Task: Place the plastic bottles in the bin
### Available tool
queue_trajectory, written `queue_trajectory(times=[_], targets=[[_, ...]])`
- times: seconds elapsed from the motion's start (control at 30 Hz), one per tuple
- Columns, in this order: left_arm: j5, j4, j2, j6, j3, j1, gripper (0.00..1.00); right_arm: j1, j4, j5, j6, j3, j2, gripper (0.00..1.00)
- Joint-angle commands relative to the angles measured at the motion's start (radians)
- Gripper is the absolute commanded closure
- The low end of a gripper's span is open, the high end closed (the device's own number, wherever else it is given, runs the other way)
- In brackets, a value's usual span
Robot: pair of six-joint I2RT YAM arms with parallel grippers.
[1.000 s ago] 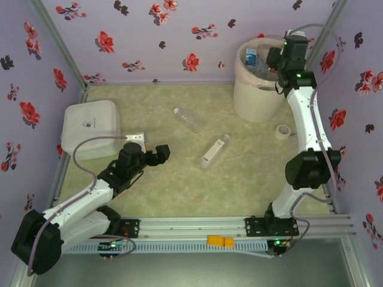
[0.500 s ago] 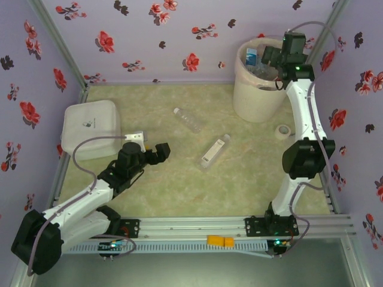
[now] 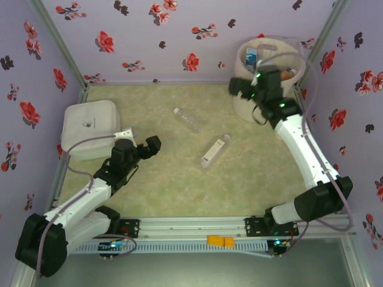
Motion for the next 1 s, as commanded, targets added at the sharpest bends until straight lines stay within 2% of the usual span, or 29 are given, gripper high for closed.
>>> queue_trajectory(times=[0.0, 0.13, 0.27, 0.47, 0.73, 0.97], targets=[[-0.009, 0.033, -0.005, -0.048, -0.03, 0.028, 0.0, 0.099, 0.011, 0.047, 0.123, -0.131, -0.031, 0.0], [-0.004, 0.041, -0.003, -0.067, -0.052, 0.048, 0.0, 0.241, -0.035, 0.145, 0.241, -0.259, -0.046, 0.0], [-0.004, 0.051, -0.008, -0.085, -0.076, 0.059, 0.0, 0.336, -0.053, 0.19, 0.352, -0.351, -0.018, 0.0], [-0.004, 0.049, -0.03, -0.1, -0.108, 0.075, 0.0, 0.347, 0.032, 0.137, 0.484, -0.441, 0.07, 0.0], [-0.006, 0.065, -0.021, -0.104, -0.098, 0.107, 0.0, 0.351, 0.232, 0.016, 0.633, -0.539, 0.185, 0.01], [-0.004, 0.097, 0.004, -0.124, -0.098, 0.114, 0.0, 0.373, 0.393, 0.019, 0.745, -0.654, 0.208, 0.05]])
